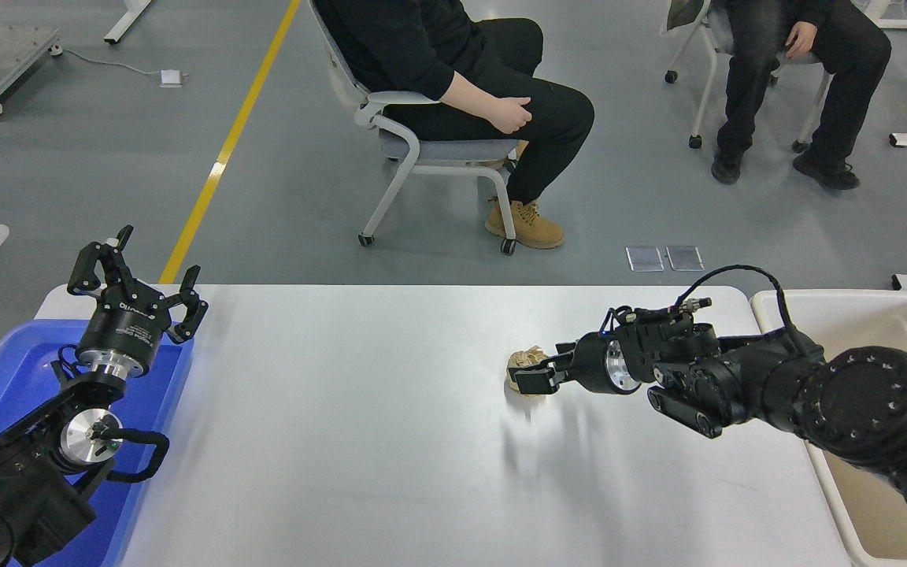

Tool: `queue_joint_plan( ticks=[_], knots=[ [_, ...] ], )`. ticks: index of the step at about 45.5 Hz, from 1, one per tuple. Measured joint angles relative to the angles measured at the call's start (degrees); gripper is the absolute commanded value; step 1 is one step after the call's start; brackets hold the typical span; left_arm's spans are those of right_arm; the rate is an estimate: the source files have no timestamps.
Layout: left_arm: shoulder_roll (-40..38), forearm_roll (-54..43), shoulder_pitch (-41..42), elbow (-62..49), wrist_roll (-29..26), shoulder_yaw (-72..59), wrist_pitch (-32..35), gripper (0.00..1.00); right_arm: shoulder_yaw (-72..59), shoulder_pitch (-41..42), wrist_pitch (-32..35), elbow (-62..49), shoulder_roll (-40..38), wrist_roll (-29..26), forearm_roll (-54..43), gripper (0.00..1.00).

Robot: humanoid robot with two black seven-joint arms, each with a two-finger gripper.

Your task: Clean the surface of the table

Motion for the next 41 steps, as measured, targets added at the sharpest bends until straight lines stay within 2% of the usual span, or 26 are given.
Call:
queue_joint_plan(
  ticks=[41],
  knots=[
    [0.0, 0.0, 0.0, 0.0, 0.0, 0.0, 0.0, 1.00, 7.0, -4.0, -1.6, -1.1, 0.0, 0.0, 0.3, 0.99]
  ],
)
